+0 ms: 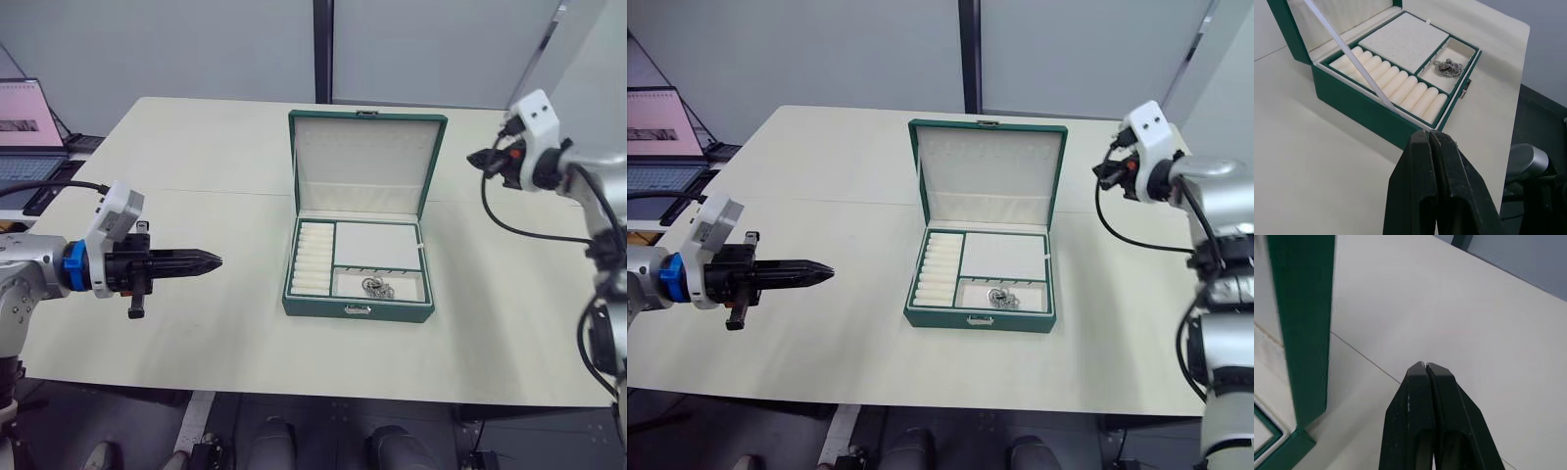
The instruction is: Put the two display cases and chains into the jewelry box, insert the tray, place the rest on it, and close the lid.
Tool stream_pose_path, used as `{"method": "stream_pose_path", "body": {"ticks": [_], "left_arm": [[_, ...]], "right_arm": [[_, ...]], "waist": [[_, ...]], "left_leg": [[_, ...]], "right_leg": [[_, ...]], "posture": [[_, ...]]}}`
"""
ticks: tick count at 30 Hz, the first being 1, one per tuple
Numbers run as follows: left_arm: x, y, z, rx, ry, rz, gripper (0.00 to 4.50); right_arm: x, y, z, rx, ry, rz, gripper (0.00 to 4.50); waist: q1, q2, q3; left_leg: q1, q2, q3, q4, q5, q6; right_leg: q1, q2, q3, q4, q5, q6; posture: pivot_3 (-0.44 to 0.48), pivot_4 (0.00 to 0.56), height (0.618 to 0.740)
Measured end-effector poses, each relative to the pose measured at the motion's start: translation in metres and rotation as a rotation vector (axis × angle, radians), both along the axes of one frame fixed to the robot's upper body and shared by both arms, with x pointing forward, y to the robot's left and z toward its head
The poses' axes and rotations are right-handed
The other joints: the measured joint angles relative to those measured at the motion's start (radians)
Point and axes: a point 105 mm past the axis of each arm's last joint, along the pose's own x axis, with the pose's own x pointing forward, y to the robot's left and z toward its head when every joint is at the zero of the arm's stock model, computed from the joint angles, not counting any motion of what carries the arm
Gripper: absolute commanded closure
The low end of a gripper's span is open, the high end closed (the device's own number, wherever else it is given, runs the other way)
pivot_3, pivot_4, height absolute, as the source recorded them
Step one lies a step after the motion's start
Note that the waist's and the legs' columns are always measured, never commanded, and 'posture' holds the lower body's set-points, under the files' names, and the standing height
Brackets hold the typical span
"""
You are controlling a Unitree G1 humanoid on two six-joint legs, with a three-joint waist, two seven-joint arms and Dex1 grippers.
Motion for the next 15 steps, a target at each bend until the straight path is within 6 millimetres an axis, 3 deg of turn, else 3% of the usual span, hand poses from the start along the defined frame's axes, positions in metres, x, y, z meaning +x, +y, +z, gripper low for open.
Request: {"method": "stream_pose_path", "body": {"ticks": [4,8,15], "left_arm": [[-0.001,-0.003,0.0,0.004,-0.012,0.003,4.44],[-0.001,-0.002,-0.003,0.001,-0.004,0.02,4.44],[-0.001,-0.003,-0.002,0.001,-0.018,0.016,4.44]], "right_arm": [[0.012,0.021,0.013,0.002,-0.057,0.061,4.44],[0.016,0.035,0.005,0.022,-0.042,0.108,4.44],[0.009,0.054,0.016,0.05,-0.047,0.217,4.44]], "waist": [[-0.012,0.0,0.0],[-0.012,0.0,0.0],[-0.013,0.001,0.0]], "left_leg": [[0.0,0.001,0.0,-0.001,0.001,-0.001],[0.0,0.001,0.0,-0.001,0.002,-0.004],[0.0,0.001,0.0,-0.001,0.002,-0.004]], "right_leg": [[0.0,0.0,-0.001,-0.001,0.0,0.0],[0.0,0.0,-0.001,0.0,0.0,0.0],[0.0,0.0,-0.001,0.0,0.0,0.0]], "posture": [[0.0,0.15,0.74],[0.0,0.15,0.74],[0.0,0.15,0.74]]}}
